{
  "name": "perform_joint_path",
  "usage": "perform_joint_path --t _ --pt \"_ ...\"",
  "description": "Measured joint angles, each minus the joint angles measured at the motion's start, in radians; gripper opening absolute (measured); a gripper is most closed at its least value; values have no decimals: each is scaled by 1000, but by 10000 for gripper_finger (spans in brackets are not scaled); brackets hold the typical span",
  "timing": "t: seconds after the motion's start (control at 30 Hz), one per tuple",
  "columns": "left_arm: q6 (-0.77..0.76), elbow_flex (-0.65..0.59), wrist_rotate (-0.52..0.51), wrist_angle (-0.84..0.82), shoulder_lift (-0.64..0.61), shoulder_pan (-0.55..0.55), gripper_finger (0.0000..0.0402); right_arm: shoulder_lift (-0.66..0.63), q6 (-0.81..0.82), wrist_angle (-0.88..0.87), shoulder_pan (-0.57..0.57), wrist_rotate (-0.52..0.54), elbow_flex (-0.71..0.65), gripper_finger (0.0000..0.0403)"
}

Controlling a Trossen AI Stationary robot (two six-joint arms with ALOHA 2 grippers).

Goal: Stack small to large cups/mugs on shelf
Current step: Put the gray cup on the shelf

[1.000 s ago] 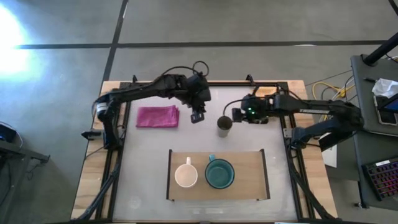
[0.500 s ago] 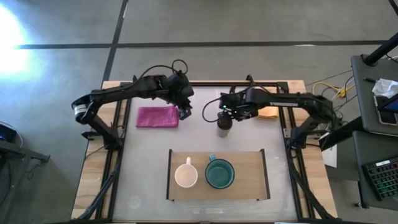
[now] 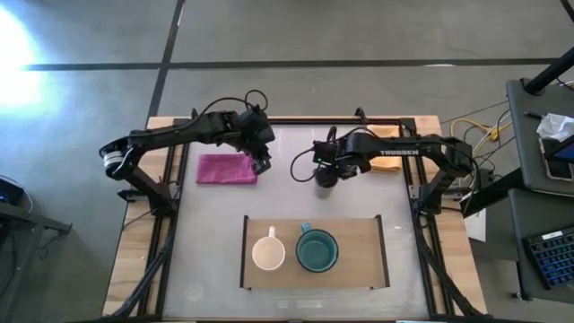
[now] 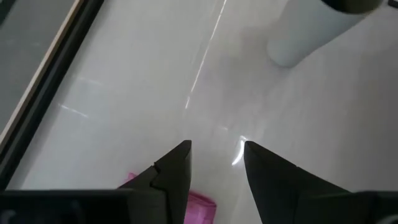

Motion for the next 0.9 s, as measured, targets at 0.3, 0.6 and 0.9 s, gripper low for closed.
perform_joint_path --t 0.3,0.6,0.9 --pt "9 -1 -3 9 0 23 133 -57 -69 -82 0 26 30 12" --pt "8 -2 -2 49 0 26 133 -270 -7 -382 105 32 241 10" --pt "6 -2 -1 67 0 26 133 -321 -76 -505 311 -3 345 9"
